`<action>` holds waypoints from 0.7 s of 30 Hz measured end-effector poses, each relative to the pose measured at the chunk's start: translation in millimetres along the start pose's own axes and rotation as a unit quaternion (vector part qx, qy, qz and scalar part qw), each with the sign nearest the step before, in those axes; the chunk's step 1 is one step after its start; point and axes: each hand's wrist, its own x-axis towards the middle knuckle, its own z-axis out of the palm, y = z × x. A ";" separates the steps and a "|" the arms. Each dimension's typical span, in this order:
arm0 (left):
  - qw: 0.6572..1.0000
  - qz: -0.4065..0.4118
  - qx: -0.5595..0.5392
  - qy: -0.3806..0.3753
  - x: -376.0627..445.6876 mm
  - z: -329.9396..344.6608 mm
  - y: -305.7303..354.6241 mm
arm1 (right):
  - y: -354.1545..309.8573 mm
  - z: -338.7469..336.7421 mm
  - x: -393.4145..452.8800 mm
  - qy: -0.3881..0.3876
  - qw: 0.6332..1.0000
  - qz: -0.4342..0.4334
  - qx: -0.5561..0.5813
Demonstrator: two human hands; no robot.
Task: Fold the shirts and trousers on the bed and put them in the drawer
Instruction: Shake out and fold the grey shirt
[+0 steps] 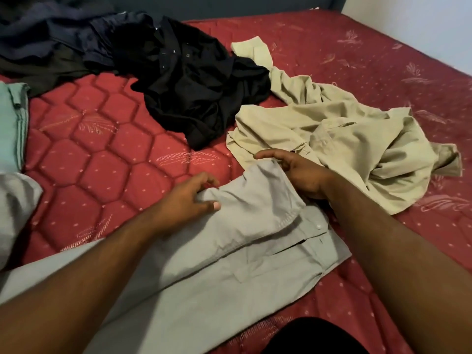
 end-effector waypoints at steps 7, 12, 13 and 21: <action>0.994 0.099 -0.023 0.032 -8.8 -12.9 20.2 | -21.0 -2.9 -11.2 0.038 0.987 -0.018 0.153; 0.989 0.101 0.087 0.065 -8.0 -5.4 9.1 | -17.5 -2.4 -20.4 0.037 0.988 -0.014 0.149; 0.980 0.106 0.143 0.092 -7.1 -3.9 11.5 | -18.6 0.3 -23.3 0.093 0.991 -0.055 0.079; 0.992 0.085 0.069 0.065 17.9 34.5 85.0 | 44.0 64.0 -83.3 0.231 0.813 -0.359 -0.396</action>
